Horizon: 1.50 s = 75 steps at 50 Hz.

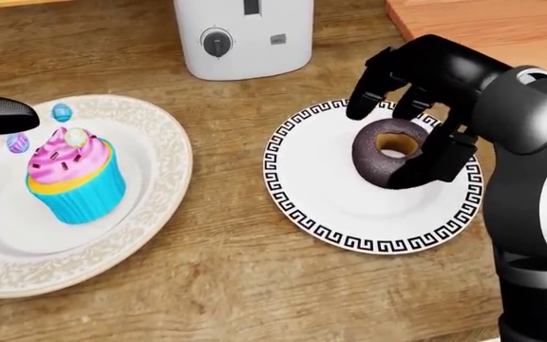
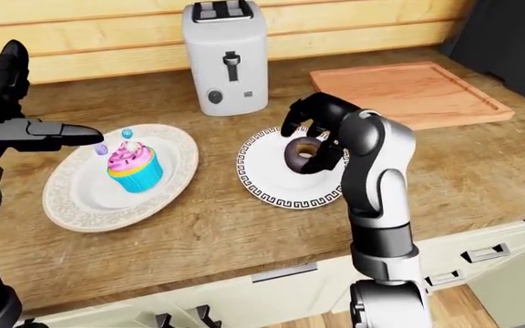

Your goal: Move the dessert items from the plate to the tray.

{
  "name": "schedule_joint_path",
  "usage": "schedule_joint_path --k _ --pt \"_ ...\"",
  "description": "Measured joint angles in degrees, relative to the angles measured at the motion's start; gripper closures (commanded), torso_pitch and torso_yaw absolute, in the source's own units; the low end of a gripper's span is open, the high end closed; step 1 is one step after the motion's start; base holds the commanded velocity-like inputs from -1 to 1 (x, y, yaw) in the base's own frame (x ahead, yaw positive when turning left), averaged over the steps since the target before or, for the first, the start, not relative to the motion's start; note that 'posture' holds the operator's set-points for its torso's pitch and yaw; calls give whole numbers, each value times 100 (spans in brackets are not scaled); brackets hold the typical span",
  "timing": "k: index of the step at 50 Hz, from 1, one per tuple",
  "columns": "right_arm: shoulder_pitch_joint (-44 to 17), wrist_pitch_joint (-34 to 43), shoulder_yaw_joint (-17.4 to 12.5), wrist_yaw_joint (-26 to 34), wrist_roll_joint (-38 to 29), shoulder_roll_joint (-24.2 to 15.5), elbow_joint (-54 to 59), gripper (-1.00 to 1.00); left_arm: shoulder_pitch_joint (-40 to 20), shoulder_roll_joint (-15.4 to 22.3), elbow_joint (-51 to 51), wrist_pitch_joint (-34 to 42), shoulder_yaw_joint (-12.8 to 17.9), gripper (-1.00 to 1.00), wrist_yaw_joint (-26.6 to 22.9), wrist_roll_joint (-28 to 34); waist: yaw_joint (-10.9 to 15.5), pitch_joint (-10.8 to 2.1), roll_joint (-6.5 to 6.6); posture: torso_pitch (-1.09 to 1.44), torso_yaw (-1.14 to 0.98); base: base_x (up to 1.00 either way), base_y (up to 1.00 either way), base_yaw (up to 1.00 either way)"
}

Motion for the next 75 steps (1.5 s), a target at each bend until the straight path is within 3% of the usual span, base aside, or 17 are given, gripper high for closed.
schedule_joint_path --k 8,11,12,13,17,28,35,42,47,52,62,75 --pt "5 16 22 68 -17 44 -90 23 31 7 -9 3 5 -100 23 -25 -6 7 9 0 0 0 0 0" --pt "-52 20 35 60 2 61 -41 40 55 7 -11 -2 4 -100 20 -24 -11 19 14 0 0 0 0 0" --pt "-77 25 37 52 12 63 -30 49 51 10 -13 9 3 -100 20 -24 -11 25 16 0 0 0 0 0" --pt "-105 30 40 39 25 68 -24 72 49 11 -18 16 5 -100 20 -24 -12 30 18 0 0 0 0 0" --pt "-153 21 47 -20 66 57 -84 100 82 5 -28 -7 13 -100 13 -17 -8 32 22 0 0 0 0 0" --pt "-266 461 -67 -140 308 212 -259 100 95 -4 -33 -10 19 -100 15 6 -14 42 18 0 0 0 0 0" --pt "-436 867 -33 -597 763 154 -322 100 107 11 -27 -23 36 -100 -3 10 -3 48 26 0 0 0 0 0" --pt "-784 1981 -141 -643 1291 322 -574 100 33 53 -16 54 24 -100 -16 8 -4 53 19 0 0 0 0 0" --pt "-1154 3020 -481 -1521 2245 235 -511 100 44 111 -51 144 27 -100 -114 -24 38 44 17 0 0 0 0 0" --pt "-1215 3935 -428 -2231 2974 -52 -582 100 52 95 -181 415 219 -100 -168 -244 40 32 -16 0 0 0 0 0" --pt "-1337 4039 -227 -2783 3599 -285 -490 100 120 391 -17 1332 242 -100 -535 -898 55 76 39 0 0 0 0 0" --pt "-1339 3915 -218 -3010 3815 -336 -489 100 163 337 -68 1481 -84 -100 -1277 -644 52 62 -1 0 0 0 0 0"
